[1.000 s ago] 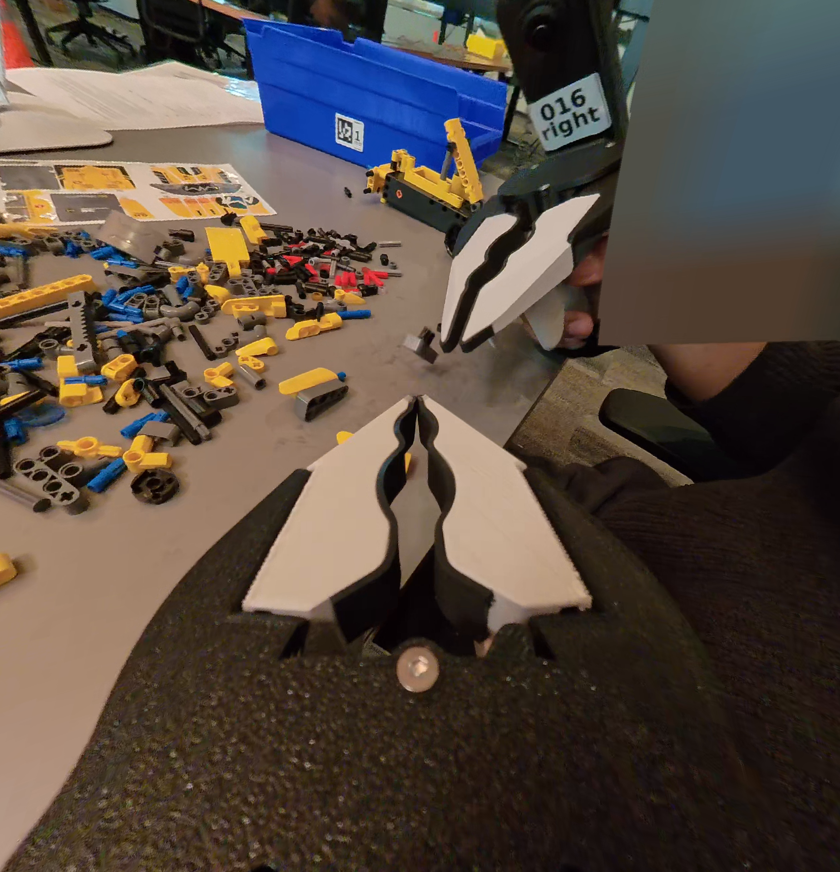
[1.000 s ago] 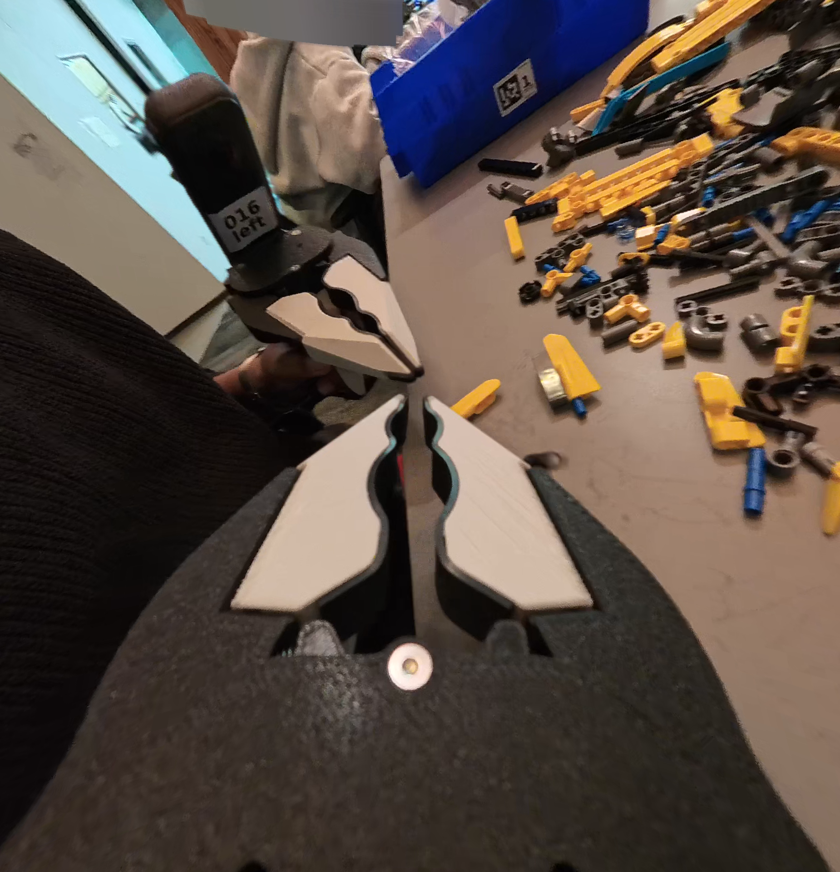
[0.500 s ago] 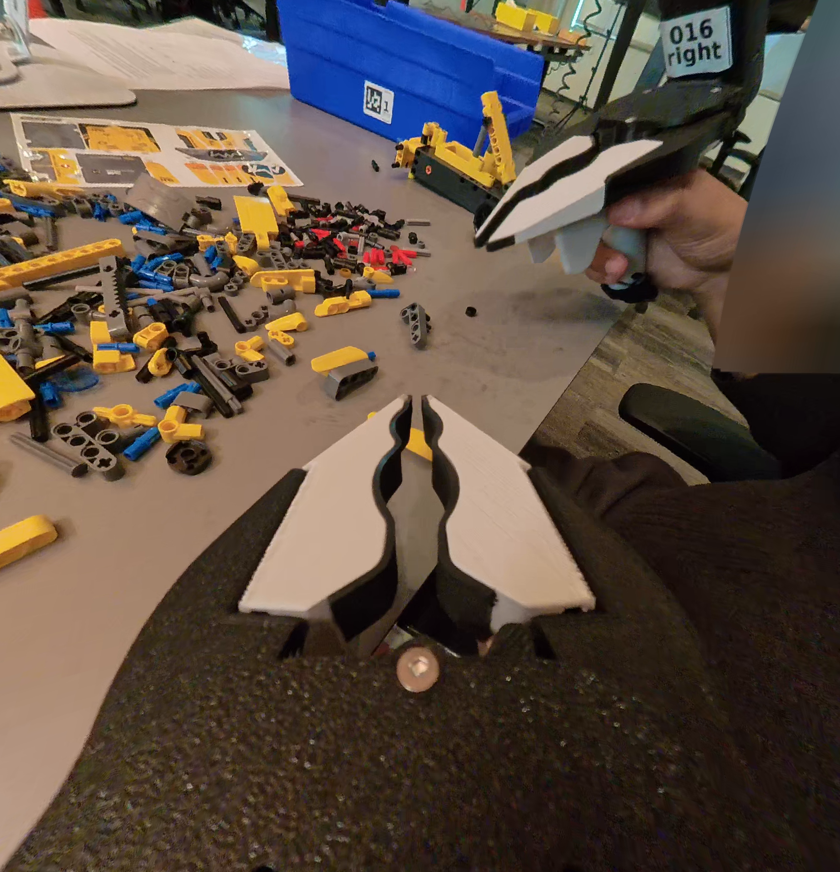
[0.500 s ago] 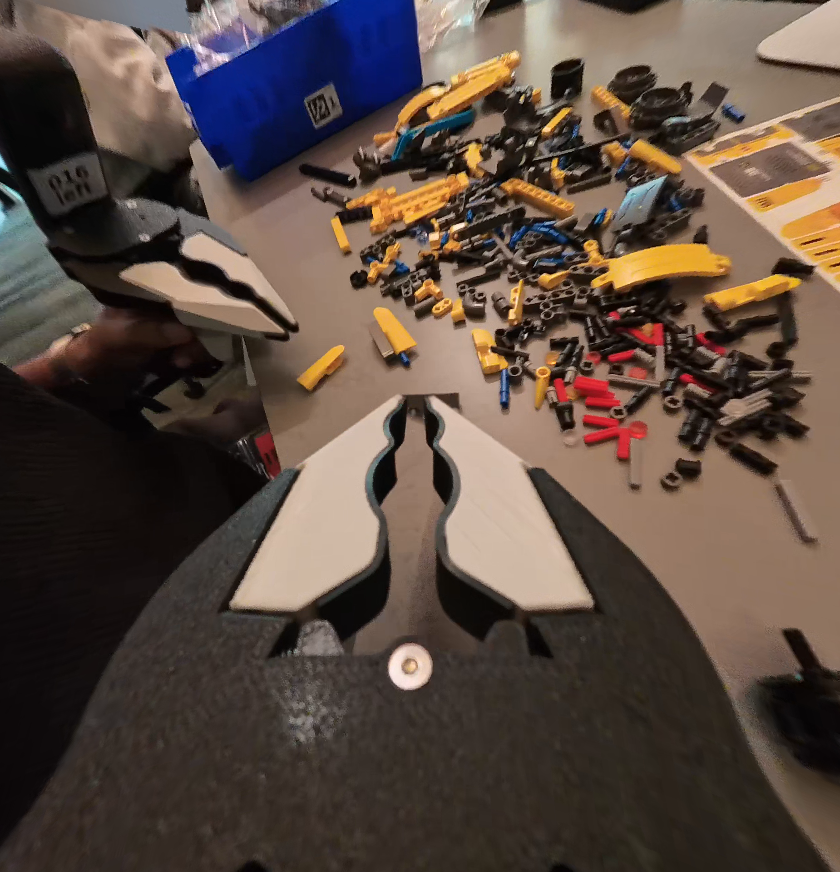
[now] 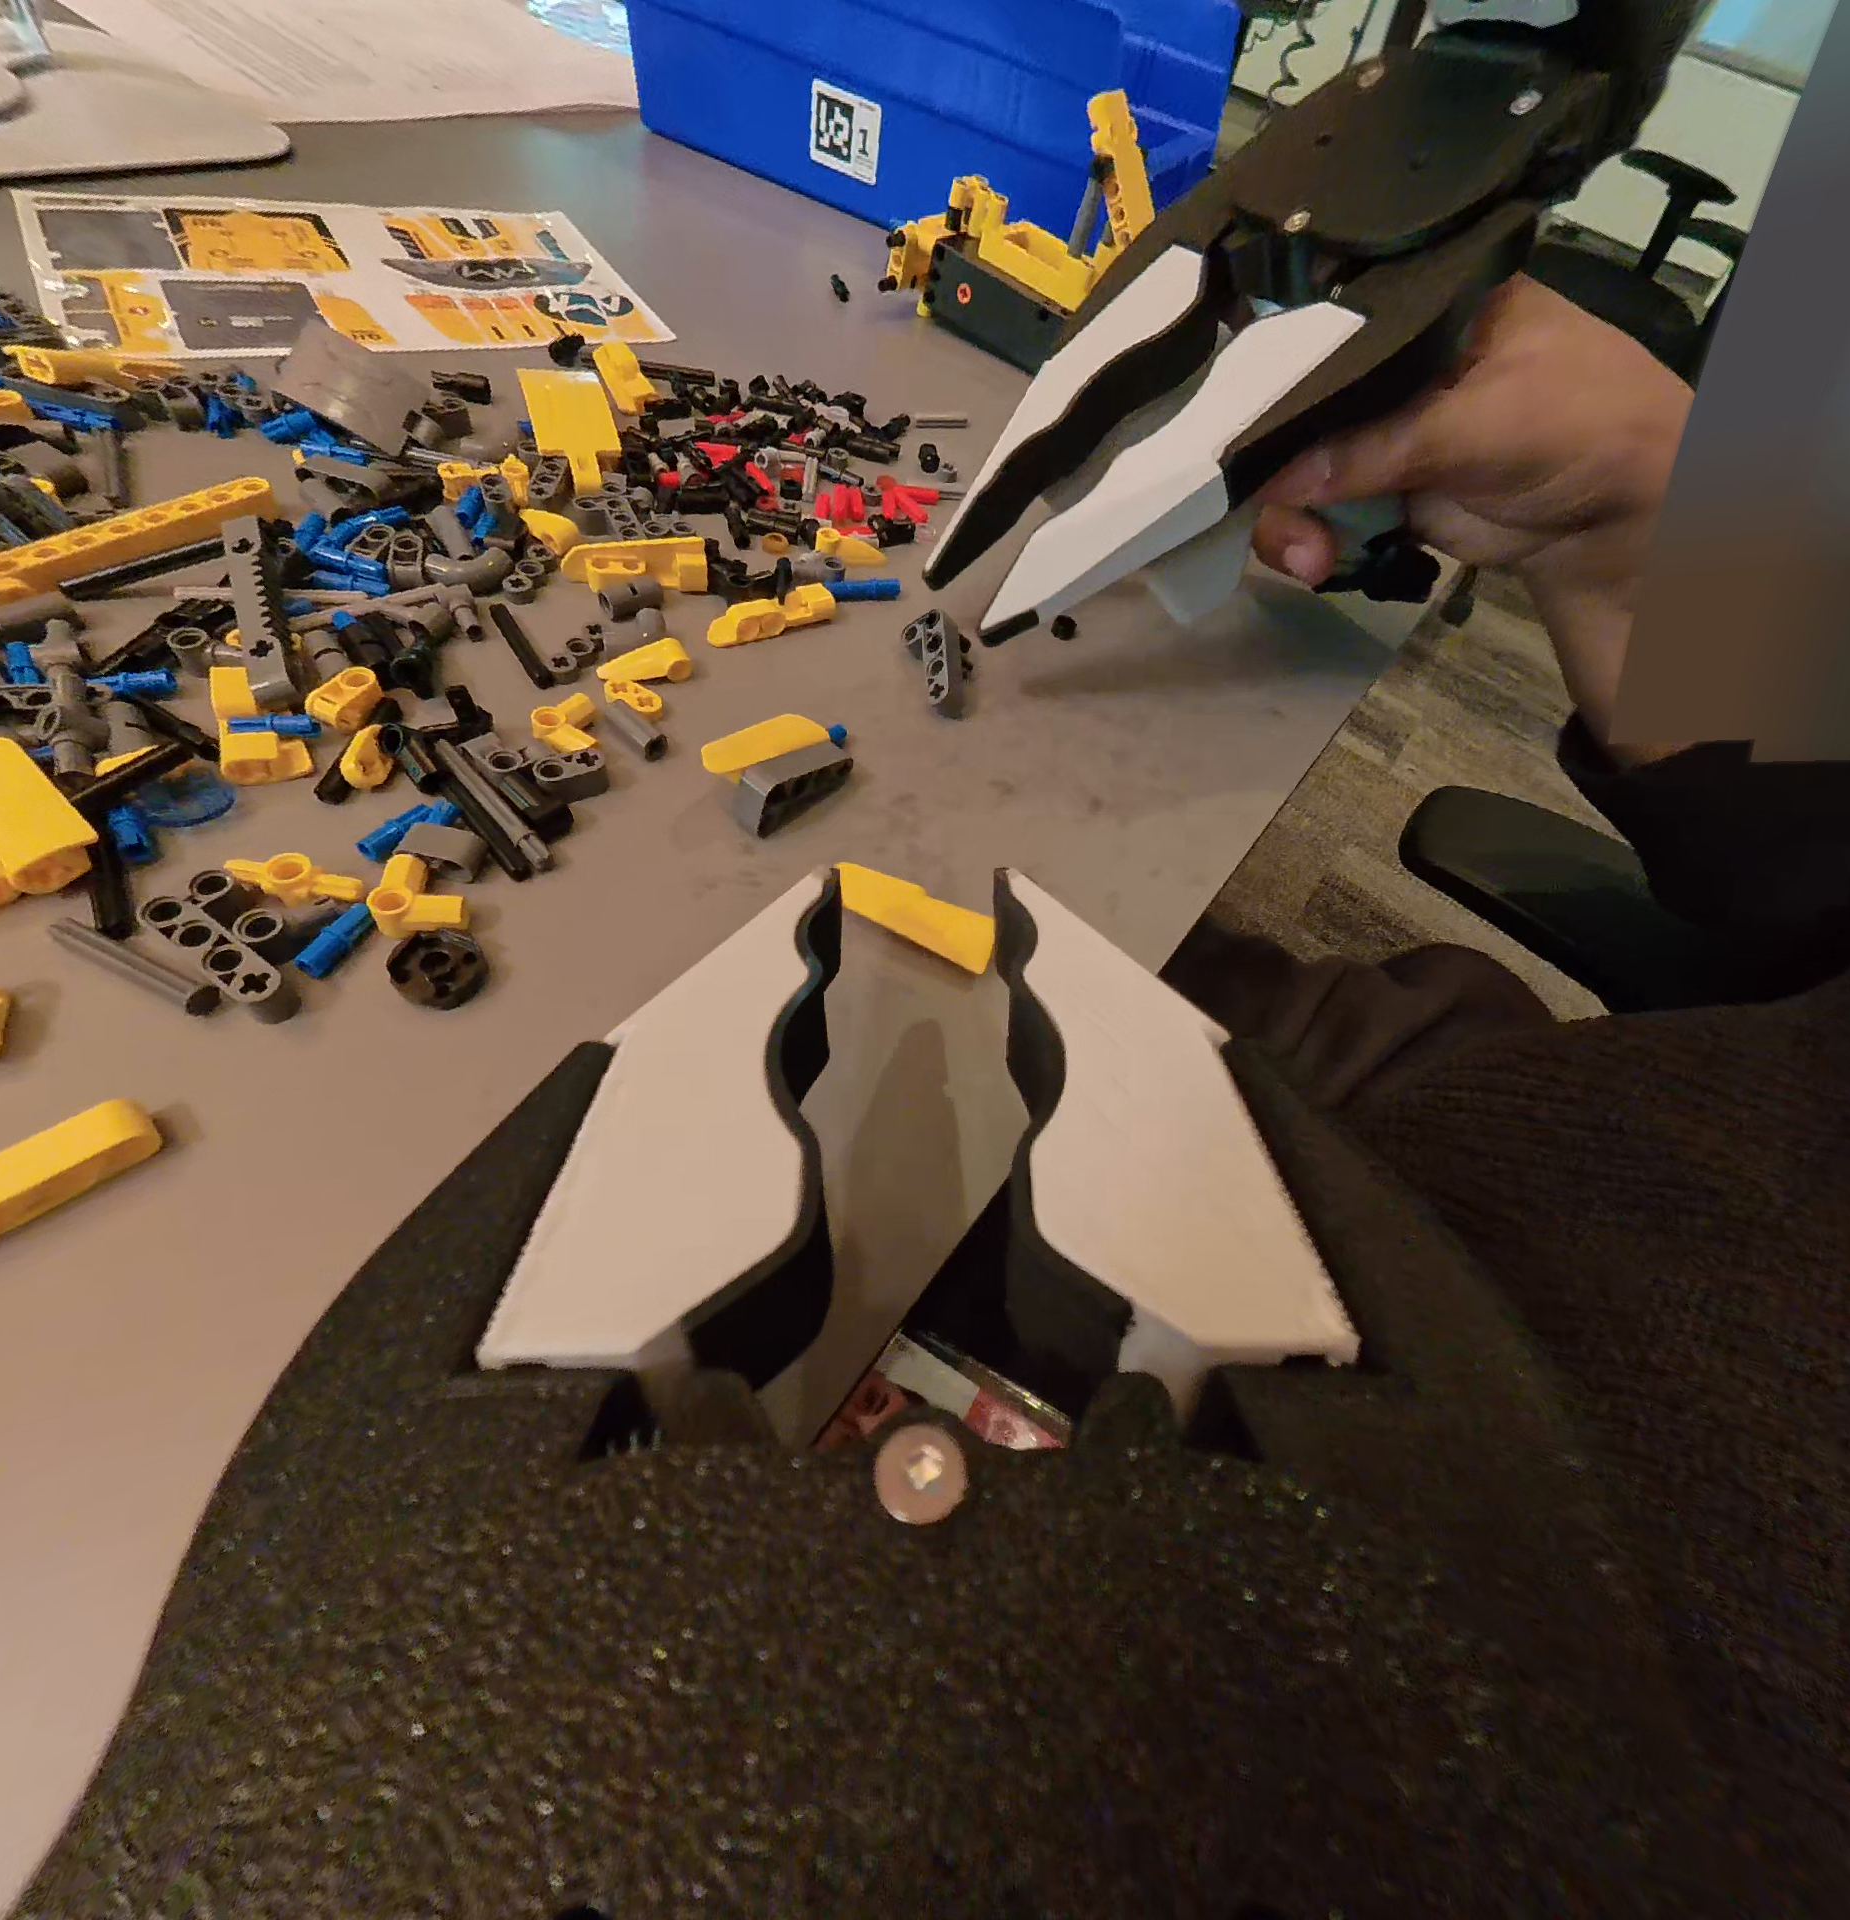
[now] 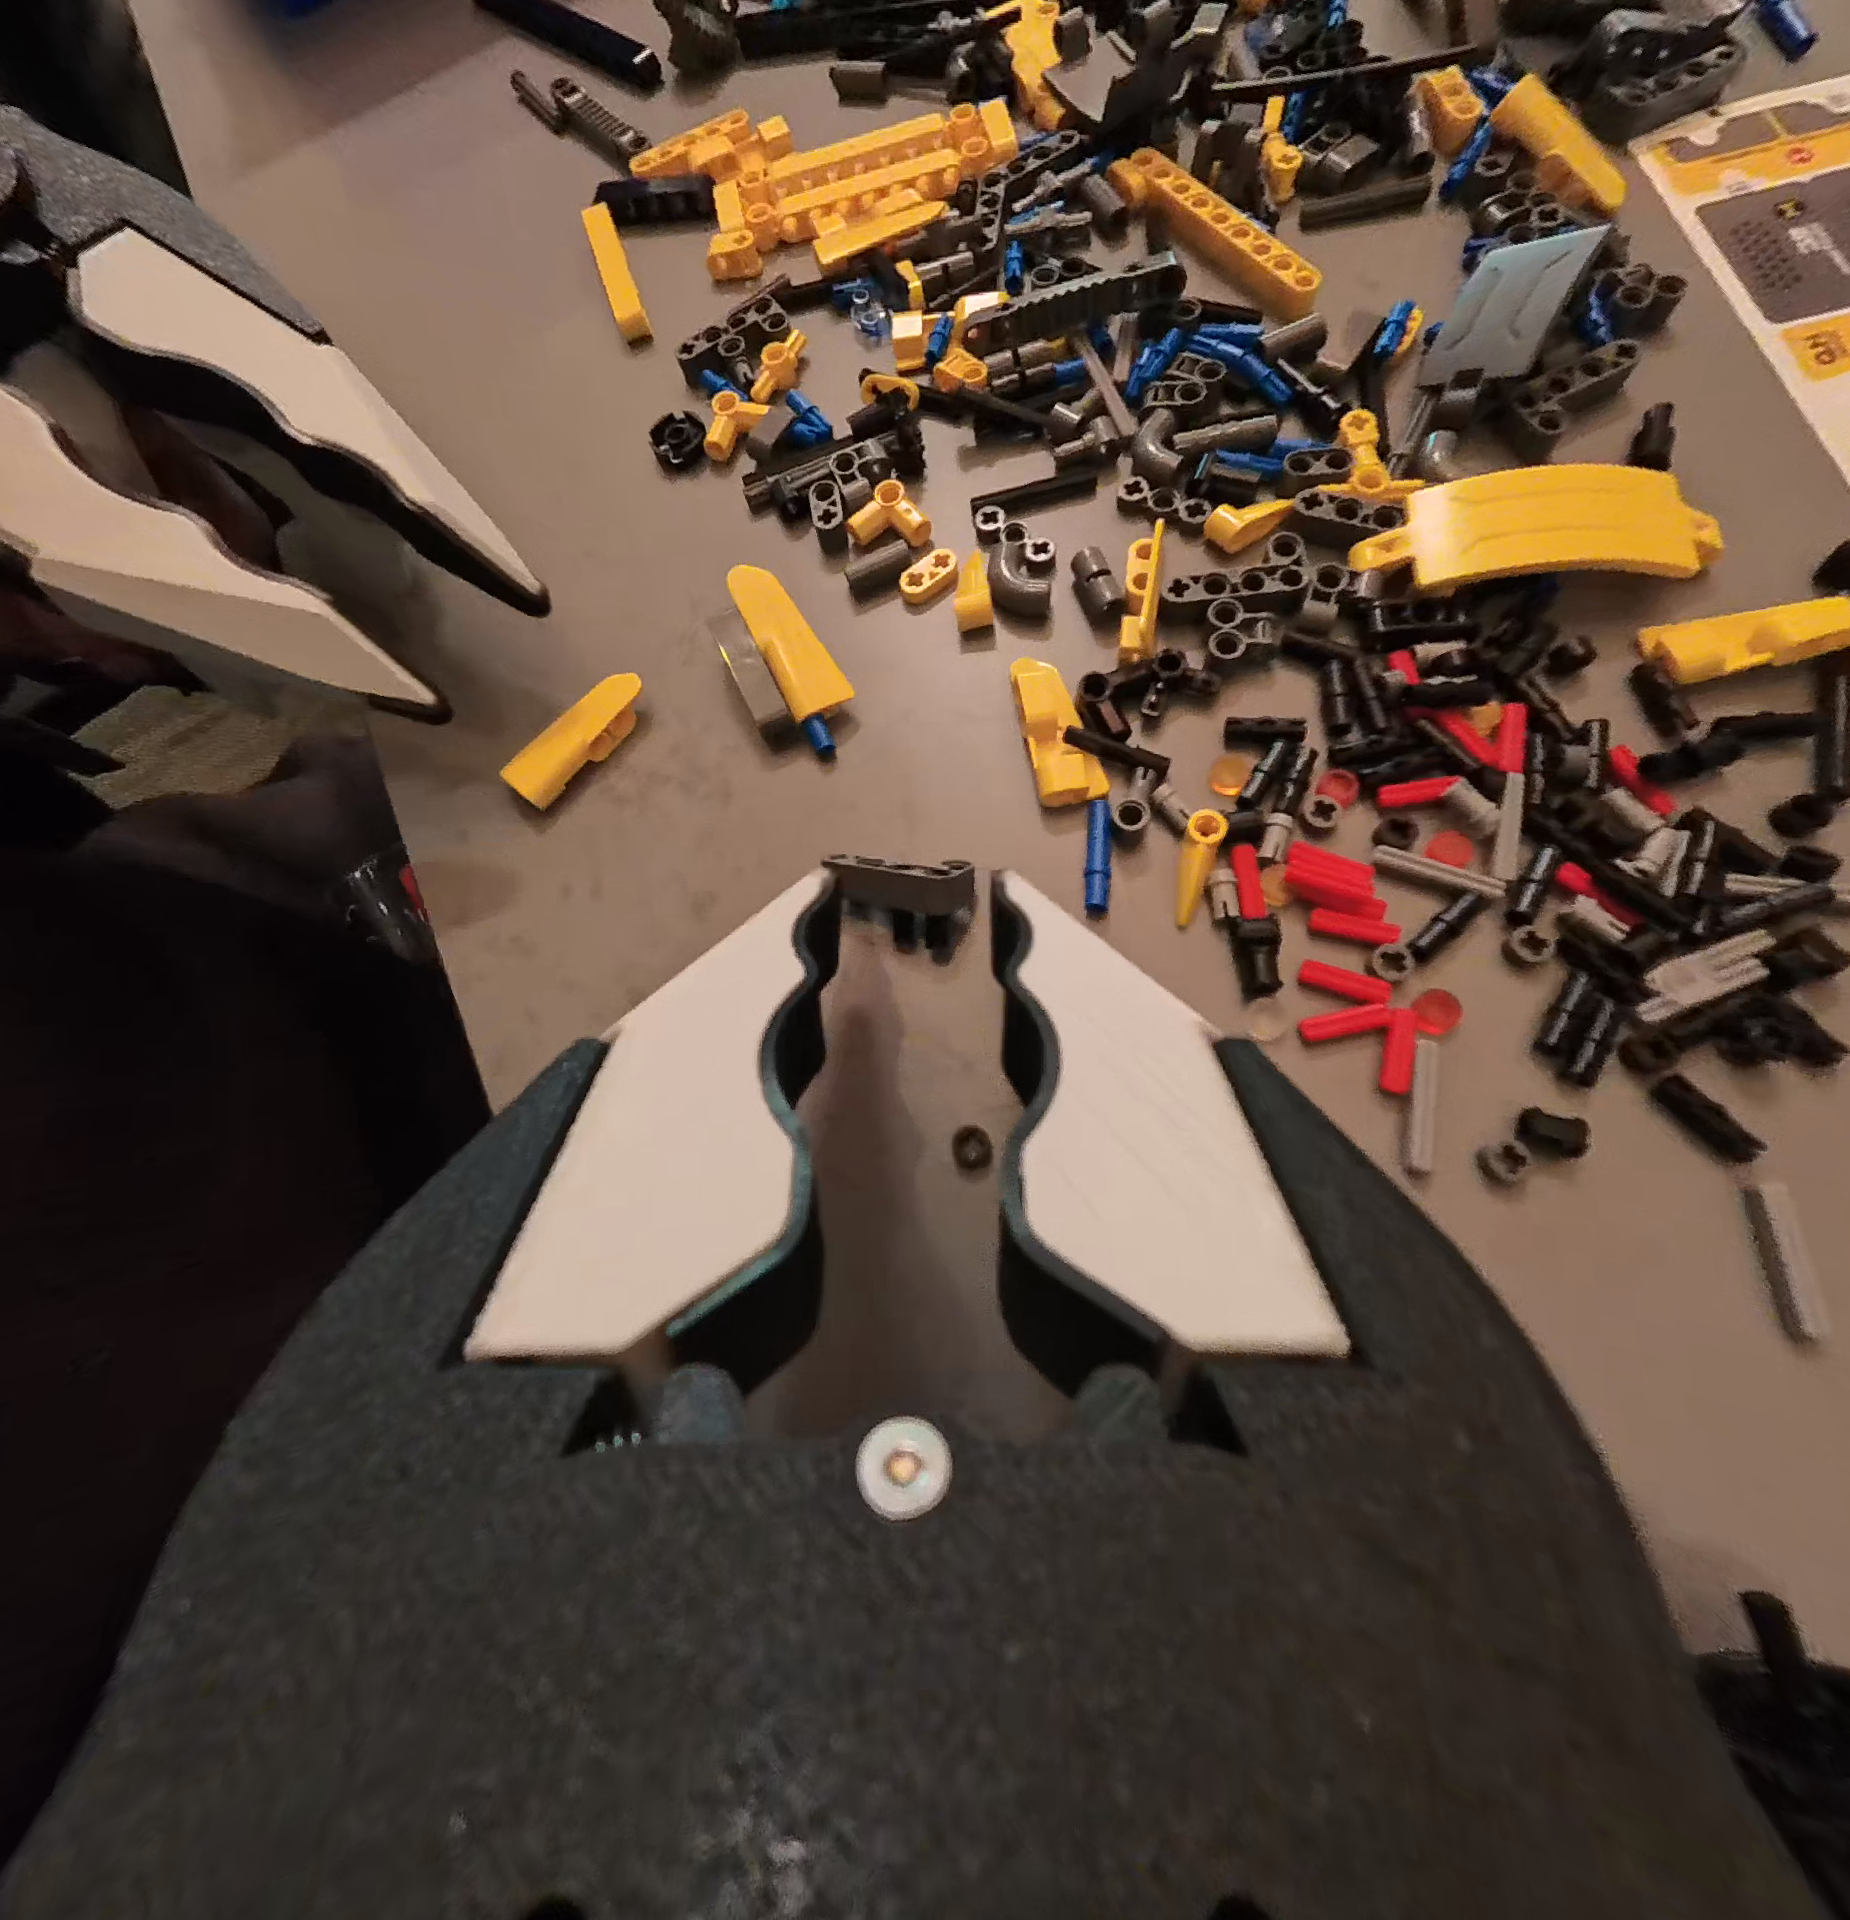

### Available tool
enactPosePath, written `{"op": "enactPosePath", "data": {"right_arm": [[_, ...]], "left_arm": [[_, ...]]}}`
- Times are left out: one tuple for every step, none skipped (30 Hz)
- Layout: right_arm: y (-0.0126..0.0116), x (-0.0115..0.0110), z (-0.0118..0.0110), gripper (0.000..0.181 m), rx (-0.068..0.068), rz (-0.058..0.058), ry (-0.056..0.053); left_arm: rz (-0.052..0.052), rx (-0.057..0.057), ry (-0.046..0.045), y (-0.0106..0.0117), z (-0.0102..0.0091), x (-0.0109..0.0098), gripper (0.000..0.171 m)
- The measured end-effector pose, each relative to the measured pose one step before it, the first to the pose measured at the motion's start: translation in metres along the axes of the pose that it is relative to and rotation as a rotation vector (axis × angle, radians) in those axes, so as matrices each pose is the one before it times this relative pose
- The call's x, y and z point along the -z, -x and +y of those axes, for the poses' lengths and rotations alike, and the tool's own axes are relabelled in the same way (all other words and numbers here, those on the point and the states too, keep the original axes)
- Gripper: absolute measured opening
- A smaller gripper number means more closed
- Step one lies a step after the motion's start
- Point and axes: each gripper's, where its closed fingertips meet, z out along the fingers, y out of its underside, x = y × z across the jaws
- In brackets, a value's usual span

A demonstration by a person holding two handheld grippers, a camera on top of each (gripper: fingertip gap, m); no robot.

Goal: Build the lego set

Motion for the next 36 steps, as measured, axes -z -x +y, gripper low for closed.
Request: {"op": "enactPosePath", "data": {"right_arm": [[0.00093,-0.00077,0.00020,0.030,-0.0071,0.0101,-0.0017],[0.00024,-0.00128,0.00102,0.033,-0.0058,0.0156,0.0035],[-0.00090,-0.00187,0.00233,0.037,0.0000,0.0243,0.0141],[-0.00058,-0.00227,0.00311,0.038,0.0089,0.0232,0.0218],[0.00069,-0.00238,0.00281,0.038,0.0122,0.0156,0.0227],[0.00136,-0.00234,0.00152,0.039,0.0106,0.0093,0.0166],[0.00128,-0.00136,-0.00059,0.039,0.0100,0.0075,0.0050],[0.00116,-0.00107,-0.00055,0.039,0.0085,0.0044,0.0070],[0.00042,-0.00096,-0.00029,0.039,0.0104,0.0068,0.0083],[-0.00042,-0.00092,-0.00043,0.039,0.0142,0.0101,0.0067],[0.00002,-0.00083,-0.00056,0.036,0.0163,0.0060,0.0042],[0.00083,-0.00070,-0.00088,0.032,0.0110,-0.0026,0.0001],[0.00064,-0.00066,-0.00095,0.032,0.0067,-0.0034,-0.0016],[0.00057,-0.00029,-0.00069,0.032,0.0121,-0.0023,-0.0011],[0.00100,0.00032,-0.00066,0.032,0.0197,-0.0037,-0.0009],[0.00186,0.00080,-0.00139,0.032,0.0238,-0.0057,-0.0051],[0.00340,0.00157,-0.00298,0.032,0.0295,-0.0116,-0.0126],[0.00411,0.00200,-0.00381,0.032,0.0324,-0.0135,-0.0164],[0.00430,0.00228,-0.00406,0.032,0.0349,-0.0128,-0.0156],[0.00516,0.00225,-0.00393,0.032,0.0427,-0.0161,-0.0139],[0.00775,0.00166,-0.00301,0.032,0.0570,-0.0284,-0.0084],[0.00984,0.00062,-0.00102,0.032,0.0708,-0.0369,0.0041],[0.00657,-0.00062,0.00086,0.032,0.0742,-0.0143,0.0171],[0.00214,-0.00114,0.00223,0.032,0.0704,0.0123,0.0265],[0.00106,-0.00135,0.00287,0.032,0.0611,0.0126,0.0289],[0.00119,-0.00134,0.00243,0.032,0.0424,0.0041,0.0233],[0.00096,-0.00102,0.00088,0.032,0.0191,-0.0032,0.0100],[0.00176,-0.00021,-0.00123,0.032,0.0014,-0.0165,-0.0066],[0.00272,0.00005,-0.00273,0.032,-0.0091,-0.0274,-0.0180],[0.00252,-0.00001,-0.00342,0.032,-0.0127,-0.0279,-0.0232],[0.00198,-0.00050,-0.00297,0.032,-0.0116,-0.0259,-0.0217],[0.00149,-0.00108,-0.00166,0.032,-0.0088,-0.0227,-0.0130],[0.00037,-0.00167,-0.00044,0.032,-0.0041,-0.0152,-0.0030],[-0.00037,-0.00207,0.00018,0.032,0.0017,-0.0096,0.0023],[-0.00044,-0.00240,0.00022,0.032,0.0045,-0.0090,0.0031],[-0.00009,-0.00227,-0.00062,0.032,0.0022,-0.0119,-0.0013]], "left_arm": [[-0.0042,-0.0042,0.00189,0.00061,0.00080,-0.00030,0.029],[-0.0026,-0.0022,0.00130,0.00058,0.00065,-0.00034,0.029],[0.0010,-0.0003,-0.00338,0.00011,-0.00029,-0.00021,0.028],[0.0015,0.0027,-0.00296,0.00012,-0.00041,-0.00021,0.029],[0.0023,0.0028,-0.00244,-0.00006,-0.00036,-0.00025,0.029],[0.0017,0.0019,-0.00204,0.00001,-0.00026,-0.00017,0.029],[0.0006,0.0007,-0.00102,0.00001,-0.00016,-0.00004,0.029],[0.0001,-0.0014,0.00019,-0.00013,0.00008,0.00004,0.029],[-0.0010,-0.0026,0.00051,-0.00013,0.00009,0.00012,0.029],[-0.0027,-0.0031,0.00010,-0.00002,0.00025,0.00028,0.029],[-0.0014,-0.0029,-0.00125,-0.00019,-0.00011,0.00034,0.029],[0.0012,-0.0013,-0.00337,-0.00058,-0.00040,0.00051,0.029],[0.0033,0.0009,-0.00454,-0.00084,-0.00080,0.00048,0.029],[0.0036,0.0013,-0.00508,-0.00087,-0.00095,0.00056,0.029],[0.0027,0.0012,-0.00501,-0.00063,-0.00091,0.00072,0.029],[0.0028,0.0018,-0.00432,-0.00054,-0.00089,0.00066,0.029],[0.0034,0.0034,-0.00428,-0.00042,-0.00074,0.00065,0.029],[0.0051,0.0049,-0.00520,-0.00046,-0.00072,0.00058,0.029],[0.0066,0.0062,-0.00652,-0.00058,-0.00089,0.00036,0.029],[0.0084,0.0060,-0.00782,-0.00084,-0.00092,0.00013,0.029],[0.0070,0.0053,-0.00644,-0.00065,-0.00075,0.00015,0.029],[0.0034,0.0033,-0.00166,-0.00010,-0.00004,-0.00008,0.029],[0.0010,-0.0007,0.00443,0.00021,0.00082,-0.00017,0.029],[-0.0010,-0.0045,0.00772,0.00032,0.00110,-0.00010,0.029],[-0.0009,-0.0070,0.00815,0.00014,0.00121,0.00015,0.029],[0.0015,-0.0076,0.00749,-0.00062,0.00104,0.00020,0.030],[0.0041,-0.0064,0.00749,-0.00105,0.00097,0.00007,0.030],[0.0043,-0.0058,0.00803,-0.00118,0.00119,-0.00012,0.030],[-0.0007,-0.0060,0.00921,-0.00038,0.00141,-0.00037,0.031],[-0.0028,-0.0075,0.01019,0.00003,0.00164,-0.00058,0.031],[-0.0040,-0.0070,0.01123,0.00029,0.00162,-0.00080,0.032],[-0.0040,-0.0068,0.00875,0.00020,0.00113,-0.00078,0.032],[-0.0028,-0.0071,0.00544,0.00011,0.00032,-0.00045,0.033],[-0.0030,-0.0063,0.00831,0.00022,0.00056,-0.00054,0.034],[-0.0024,-0.0055,0.00811,0.00041,0.00054,-0.00065,0.035],[-0.0049,-0.0038,0.00770,0.00091,0.00030,-0.00069,0.036]]}}
